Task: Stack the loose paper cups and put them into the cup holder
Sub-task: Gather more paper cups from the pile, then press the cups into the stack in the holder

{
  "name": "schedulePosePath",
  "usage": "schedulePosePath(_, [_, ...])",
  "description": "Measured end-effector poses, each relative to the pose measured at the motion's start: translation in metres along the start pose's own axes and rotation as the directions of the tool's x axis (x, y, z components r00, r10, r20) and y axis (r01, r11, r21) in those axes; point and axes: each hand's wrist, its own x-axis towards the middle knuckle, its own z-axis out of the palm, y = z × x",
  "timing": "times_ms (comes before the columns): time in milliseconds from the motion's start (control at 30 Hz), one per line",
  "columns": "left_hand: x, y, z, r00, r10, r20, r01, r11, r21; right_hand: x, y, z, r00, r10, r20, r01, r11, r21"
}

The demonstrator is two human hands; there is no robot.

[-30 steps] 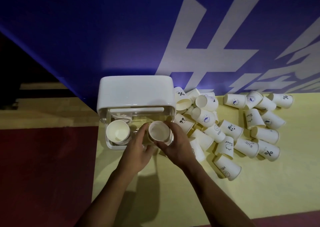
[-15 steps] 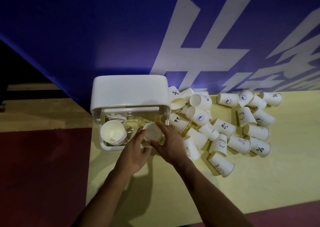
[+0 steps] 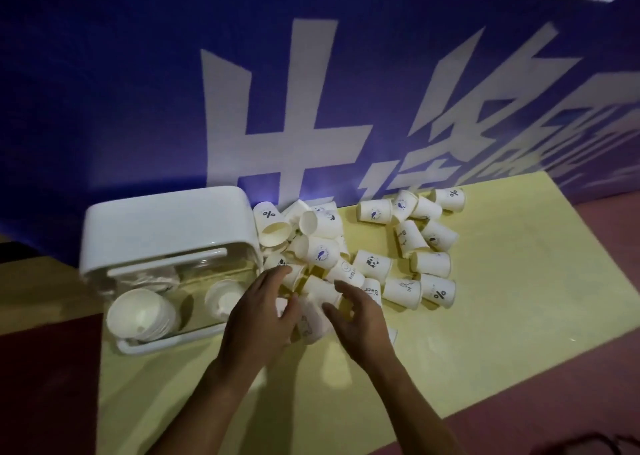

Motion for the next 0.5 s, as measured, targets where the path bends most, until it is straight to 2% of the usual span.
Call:
schedulePosePath(100, [0.028,0.032,0.029,0.997,-0.012,0.078,0.011,1.0,0.015,0.014,0.024,-0.043,0.998,0.053,-0.034,-0.051,0.996,0.066])
schedulePosePath(333, [0.115,0.114,0.126,0.987,-0.019,0.161,0.004,0.996,0.094,0.062,0.093,-0.143,0.99,0.11,-0.087,-0.094,0.981,0.169])
schedulePosePath(500, [0.192,0.139,0.183,0.975,-0.026,0.22,-0.04,0.956,0.291,0.094,0.148,-0.197,0.988,0.131,-0.082,-0.113,0.974,0.194])
